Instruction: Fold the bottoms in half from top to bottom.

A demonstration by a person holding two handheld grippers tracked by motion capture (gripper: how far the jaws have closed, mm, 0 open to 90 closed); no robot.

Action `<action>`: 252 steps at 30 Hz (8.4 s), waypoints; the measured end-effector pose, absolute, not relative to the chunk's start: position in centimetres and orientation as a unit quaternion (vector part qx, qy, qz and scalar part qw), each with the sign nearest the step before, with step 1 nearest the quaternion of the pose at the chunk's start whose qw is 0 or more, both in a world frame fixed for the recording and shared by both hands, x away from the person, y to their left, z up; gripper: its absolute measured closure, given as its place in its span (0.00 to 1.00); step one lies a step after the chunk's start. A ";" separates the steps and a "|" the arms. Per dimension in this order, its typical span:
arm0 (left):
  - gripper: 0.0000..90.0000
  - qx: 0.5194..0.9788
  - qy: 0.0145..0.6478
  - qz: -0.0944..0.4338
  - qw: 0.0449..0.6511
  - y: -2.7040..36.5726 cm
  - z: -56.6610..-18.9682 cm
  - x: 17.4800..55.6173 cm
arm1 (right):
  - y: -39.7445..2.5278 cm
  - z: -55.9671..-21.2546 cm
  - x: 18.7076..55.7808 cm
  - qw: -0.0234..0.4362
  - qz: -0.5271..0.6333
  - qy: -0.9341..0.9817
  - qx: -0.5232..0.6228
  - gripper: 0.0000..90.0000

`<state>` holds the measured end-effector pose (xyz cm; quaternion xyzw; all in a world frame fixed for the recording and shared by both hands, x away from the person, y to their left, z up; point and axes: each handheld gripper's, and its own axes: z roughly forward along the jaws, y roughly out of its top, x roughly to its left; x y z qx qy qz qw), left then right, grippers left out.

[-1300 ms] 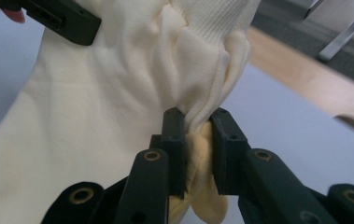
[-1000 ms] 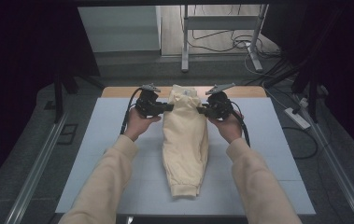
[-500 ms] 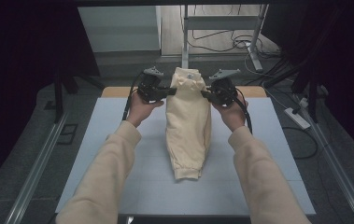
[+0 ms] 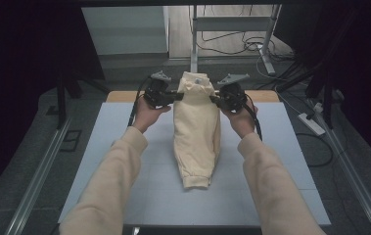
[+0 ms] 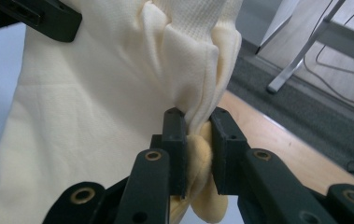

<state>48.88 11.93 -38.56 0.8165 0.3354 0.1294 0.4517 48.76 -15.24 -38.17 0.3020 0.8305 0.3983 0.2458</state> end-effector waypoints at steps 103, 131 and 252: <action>0.91 0.841 0.316 0.060 0.436 11.5 -49.5 40.3 | -17.0 -48.6 41.7 0.156 0.391 0.860 0.289 0.83; 0.80 0.847 0.316 0.051 0.424 11.1 -50.1 39.2 | -17.5 -49.6 40.4 0.151 0.386 0.861 0.293 0.78; 0.34 0.822 0.388 0.081 0.408 20.6 -50.1 27.0 | -27.9 -49.0 29.1 0.130 0.386 0.851 0.331 0.41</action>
